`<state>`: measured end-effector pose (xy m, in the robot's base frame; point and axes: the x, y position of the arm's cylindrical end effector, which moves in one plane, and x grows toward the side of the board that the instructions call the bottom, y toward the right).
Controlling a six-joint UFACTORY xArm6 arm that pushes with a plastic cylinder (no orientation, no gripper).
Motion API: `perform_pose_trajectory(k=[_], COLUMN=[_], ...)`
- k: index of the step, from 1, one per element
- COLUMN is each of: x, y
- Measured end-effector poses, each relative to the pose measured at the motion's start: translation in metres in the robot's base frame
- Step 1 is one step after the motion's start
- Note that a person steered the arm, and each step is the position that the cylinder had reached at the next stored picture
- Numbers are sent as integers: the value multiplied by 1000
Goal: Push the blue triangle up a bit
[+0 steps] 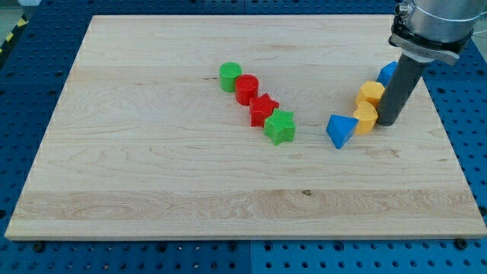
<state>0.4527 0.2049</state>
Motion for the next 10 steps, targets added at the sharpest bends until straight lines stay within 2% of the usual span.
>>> perform_pose_trajectory(k=[2, 3, 5, 10], x=[0, 8, 31, 39], y=[2, 20, 18, -53])
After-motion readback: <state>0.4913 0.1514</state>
